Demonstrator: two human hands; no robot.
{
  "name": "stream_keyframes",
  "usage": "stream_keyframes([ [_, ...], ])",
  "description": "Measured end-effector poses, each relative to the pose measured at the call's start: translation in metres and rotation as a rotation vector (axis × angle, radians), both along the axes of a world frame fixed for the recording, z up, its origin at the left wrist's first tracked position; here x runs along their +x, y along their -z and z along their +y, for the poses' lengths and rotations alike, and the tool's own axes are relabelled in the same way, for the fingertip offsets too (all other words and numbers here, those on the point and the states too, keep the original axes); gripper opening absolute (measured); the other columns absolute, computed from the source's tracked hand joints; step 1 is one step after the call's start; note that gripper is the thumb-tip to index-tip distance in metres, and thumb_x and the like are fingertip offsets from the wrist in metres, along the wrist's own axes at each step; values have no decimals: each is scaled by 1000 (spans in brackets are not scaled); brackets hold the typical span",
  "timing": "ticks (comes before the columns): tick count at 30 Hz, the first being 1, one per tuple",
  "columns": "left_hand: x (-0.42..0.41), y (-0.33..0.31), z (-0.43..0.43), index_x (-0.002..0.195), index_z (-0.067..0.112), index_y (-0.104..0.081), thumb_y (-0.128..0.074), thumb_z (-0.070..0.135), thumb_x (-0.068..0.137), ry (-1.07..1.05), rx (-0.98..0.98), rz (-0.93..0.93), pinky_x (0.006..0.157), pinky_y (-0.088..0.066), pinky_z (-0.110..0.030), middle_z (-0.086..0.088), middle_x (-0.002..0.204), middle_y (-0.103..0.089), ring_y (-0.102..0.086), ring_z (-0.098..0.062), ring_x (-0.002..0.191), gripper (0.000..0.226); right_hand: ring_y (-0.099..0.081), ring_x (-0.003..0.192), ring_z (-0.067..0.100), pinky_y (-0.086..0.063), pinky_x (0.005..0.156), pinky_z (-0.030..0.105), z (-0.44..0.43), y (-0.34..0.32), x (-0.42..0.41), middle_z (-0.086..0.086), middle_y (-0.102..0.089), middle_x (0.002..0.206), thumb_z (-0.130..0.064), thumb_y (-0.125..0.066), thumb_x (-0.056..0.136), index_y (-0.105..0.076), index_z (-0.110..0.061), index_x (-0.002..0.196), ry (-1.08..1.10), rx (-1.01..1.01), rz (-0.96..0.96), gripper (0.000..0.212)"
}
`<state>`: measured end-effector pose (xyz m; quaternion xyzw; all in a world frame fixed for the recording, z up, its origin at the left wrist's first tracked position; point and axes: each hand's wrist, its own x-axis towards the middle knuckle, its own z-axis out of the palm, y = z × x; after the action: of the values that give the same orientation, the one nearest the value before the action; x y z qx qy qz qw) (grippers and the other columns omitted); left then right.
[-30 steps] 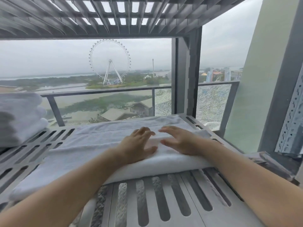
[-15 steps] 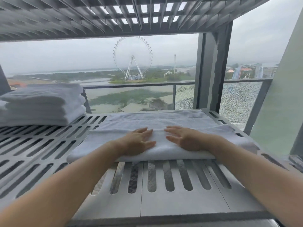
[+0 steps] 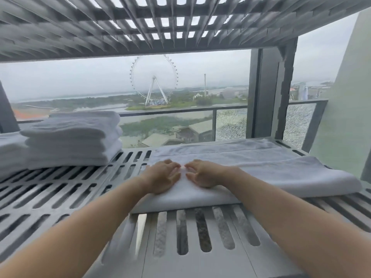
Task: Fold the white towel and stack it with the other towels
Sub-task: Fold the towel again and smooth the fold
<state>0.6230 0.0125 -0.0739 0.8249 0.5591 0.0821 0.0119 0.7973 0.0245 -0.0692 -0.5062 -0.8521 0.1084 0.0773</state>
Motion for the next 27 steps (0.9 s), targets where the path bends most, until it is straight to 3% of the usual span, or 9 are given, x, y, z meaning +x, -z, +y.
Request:
stream_keyframes([
  [5, -27, -5, 11, 101, 15, -48, -33, 36, 98, 20, 41, 77, 93, -40, -37, -9, 115, -57, -52, -25, 107, 26, -47, 113, 24, -37, 96, 41, 14, 9, -8, 5, -54, 123, -44, -46, 91, -52, -21, 112, 201, 103, 80, 32],
  [7, -33, -4, 15, 90, 18, -40, -32, 35, 99, 45, 74, 80, 82, -40, -36, -11, 109, -60, -54, -26, 99, 21, -49, 106, 22, -33, 86, 39, 14, 13, -6, 2, -58, 113, -47, -46, 90, -49, -25, 98, 242, 159, 116, 23],
  [10, -40, -6, 20, 88, 19, -35, -30, 38, 98, 66, 109, 114, 75, -38, -36, -11, 106, -61, -56, -28, 97, 22, -48, 103, 19, -26, 80, 38, 10, 12, -8, -3, -54, 104, -45, -47, 91, -47, -24, 91, 179, 351, 124, 20],
  [13, -44, -5, 18, 93, 19, -37, -31, 41, 98, 68, 4, 143, 85, -39, -37, -8, 105, -55, -52, -27, 106, 23, -46, 111, 18, -34, 90, 39, 9, 12, -8, -2, -53, 114, -42, -52, 90, -53, -21, 103, 175, 291, 151, 25],
  [16, -41, -7, 16, 121, 19, -40, -36, 35, 95, 72, 102, 199, 99, -38, -44, -5, 130, -42, -38, -23, 124, 31, -44, 117, 19, -37, 100, 43, 9, 14, -6, 1, -51, 124, -40, -54, 89, -54, -19, 112, 195, 242, 210, 31],
  [19, -22, -9, 15, 137, 21, -33, -39, 21, 90, 150, 164, 87, 109, -29, -48, -2, 146, -30, -26, -21, 136, 47, -46, 117, 20, -37, 101, 40, 6, 14, -7, 2, -53, 123, -33, -56, 89, -55, -17, 112, 179, 376, 263, 28],
  [22, 7, -5, 17, 145, 18, -23, -30, 29, 97, 184, 12, -16, 115, -16, -46, -1, 156, -18, -13, -18, 143, 50, -48, 117, 20, -37, 99, 33, 4, 16, -4, 4, -53, 124, -28, -53, 90, -54, -15, 115, 218, 338, 278, 28],
  [24, 21, 1, 21, 148, 17, -14, -23, 36, 99, 191, -97, -6, 117, -8, -45, 0, 158, -10, -5, -14, 145, 53, -44, 124, 21, -33, 103, 33, 3, 15, 2, 5, -48, 134, -31, -47, 93, -49, -15, 125, 270, 235, 253, 36],
  [27, 25, 10, 26, 148, 20, -5, -16, 44, 99, 206, -159, 51, 118, -2, -42, 2, 158, -4, -2, -11, 145, 56, -24, 140, 18, -14, 115, 40, 3, 14, 17, 4, -29, 152, -41, -32, 98, -32, -14, 142, 270, 67, 54, 51],
])
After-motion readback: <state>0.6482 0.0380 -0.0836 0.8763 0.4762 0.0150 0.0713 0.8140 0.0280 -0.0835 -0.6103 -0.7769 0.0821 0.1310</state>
